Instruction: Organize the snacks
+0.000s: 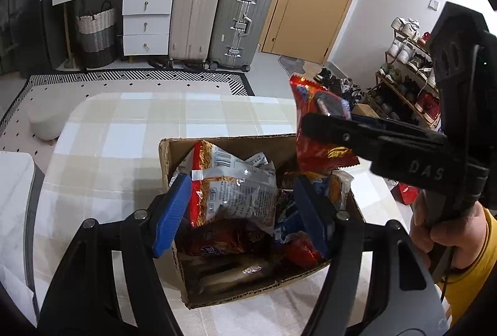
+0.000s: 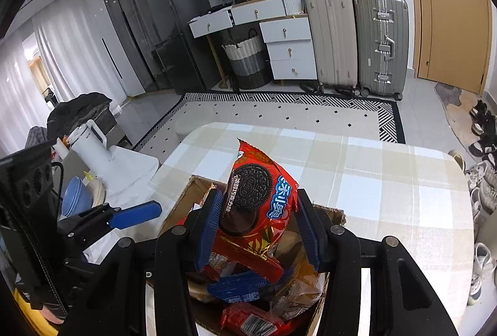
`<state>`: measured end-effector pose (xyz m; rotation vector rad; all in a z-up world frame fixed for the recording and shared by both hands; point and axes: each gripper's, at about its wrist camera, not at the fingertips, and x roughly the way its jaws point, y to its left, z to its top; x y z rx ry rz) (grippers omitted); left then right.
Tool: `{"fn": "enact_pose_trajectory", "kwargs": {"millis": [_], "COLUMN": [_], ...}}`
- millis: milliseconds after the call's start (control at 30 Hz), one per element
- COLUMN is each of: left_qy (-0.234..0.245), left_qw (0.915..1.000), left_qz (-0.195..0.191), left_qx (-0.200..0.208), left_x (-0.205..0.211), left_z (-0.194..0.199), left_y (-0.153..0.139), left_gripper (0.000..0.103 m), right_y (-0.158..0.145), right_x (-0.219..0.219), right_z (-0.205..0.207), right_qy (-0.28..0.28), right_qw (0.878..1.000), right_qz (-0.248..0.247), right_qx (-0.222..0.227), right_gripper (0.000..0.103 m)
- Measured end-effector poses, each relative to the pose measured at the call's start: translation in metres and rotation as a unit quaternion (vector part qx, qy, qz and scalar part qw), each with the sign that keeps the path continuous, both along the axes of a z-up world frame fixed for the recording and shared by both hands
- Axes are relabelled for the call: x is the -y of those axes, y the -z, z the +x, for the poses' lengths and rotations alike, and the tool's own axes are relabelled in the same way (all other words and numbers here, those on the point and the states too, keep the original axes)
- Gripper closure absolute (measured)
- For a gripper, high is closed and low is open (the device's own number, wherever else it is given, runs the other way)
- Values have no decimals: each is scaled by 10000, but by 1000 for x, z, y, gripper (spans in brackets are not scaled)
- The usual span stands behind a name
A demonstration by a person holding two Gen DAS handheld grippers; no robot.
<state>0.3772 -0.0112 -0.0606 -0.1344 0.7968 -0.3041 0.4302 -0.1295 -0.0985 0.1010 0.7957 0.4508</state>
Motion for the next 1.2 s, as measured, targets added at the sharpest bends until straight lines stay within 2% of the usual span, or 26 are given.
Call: {"fn": "enact_pose_trajectory", "kwargs": {"millis": [367, 600, 833, 1200], "left_qy": [-165, -260, -392, -503], "left_qw": [9998, 9996, 9990, 9956], "left_qz": [-52, -66, 5, 250], "left_qx": [46, 30, 211, 755], "left_x": [-10, -18, -21, -14], "left_z": [-28, -42, -74, -158], "left_y": [-19, -29, -53, -120], "left_gripper": [38, 38, 36, 35], "right_y": [10, 6, -28, -105], "right_x": [-15, -15, -5, -11], "right_z": [-8, -18, -53, -140], "right_qy": [-206, -95, -23, -171], "right_qw": [9991, 9987, 9992, 9944], "right_qz": [-277, -473, -353, -394], "right_qx": [-253, -167, 162, 968], "right_gripper": [55, 54, 54, 54]}}
